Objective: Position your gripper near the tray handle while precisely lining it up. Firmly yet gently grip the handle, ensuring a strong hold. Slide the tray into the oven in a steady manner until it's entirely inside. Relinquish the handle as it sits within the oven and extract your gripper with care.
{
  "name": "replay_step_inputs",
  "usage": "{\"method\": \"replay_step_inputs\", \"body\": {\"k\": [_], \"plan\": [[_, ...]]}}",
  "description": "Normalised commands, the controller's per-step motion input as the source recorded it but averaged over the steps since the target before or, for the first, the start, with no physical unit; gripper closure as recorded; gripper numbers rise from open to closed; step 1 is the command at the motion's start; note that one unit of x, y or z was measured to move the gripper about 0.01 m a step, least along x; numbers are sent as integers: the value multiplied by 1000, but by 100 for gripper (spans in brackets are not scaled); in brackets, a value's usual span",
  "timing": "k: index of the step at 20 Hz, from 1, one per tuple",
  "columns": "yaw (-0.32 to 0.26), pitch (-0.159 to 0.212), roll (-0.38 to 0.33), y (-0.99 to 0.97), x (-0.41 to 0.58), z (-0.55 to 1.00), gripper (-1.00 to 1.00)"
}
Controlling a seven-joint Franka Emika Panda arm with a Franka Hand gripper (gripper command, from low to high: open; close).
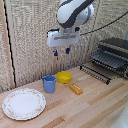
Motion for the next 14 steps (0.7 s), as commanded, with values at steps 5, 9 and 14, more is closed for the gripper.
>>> {"method": "replay_step_inputs", "body": {"k": [5, 9, 14], "plan": [[92, 21, -327, -341, -2, -86, -100], [76, 5, -331, -382, -13, -56, -100], [70, 0, -337, -393, -42, -5, -100]]}}
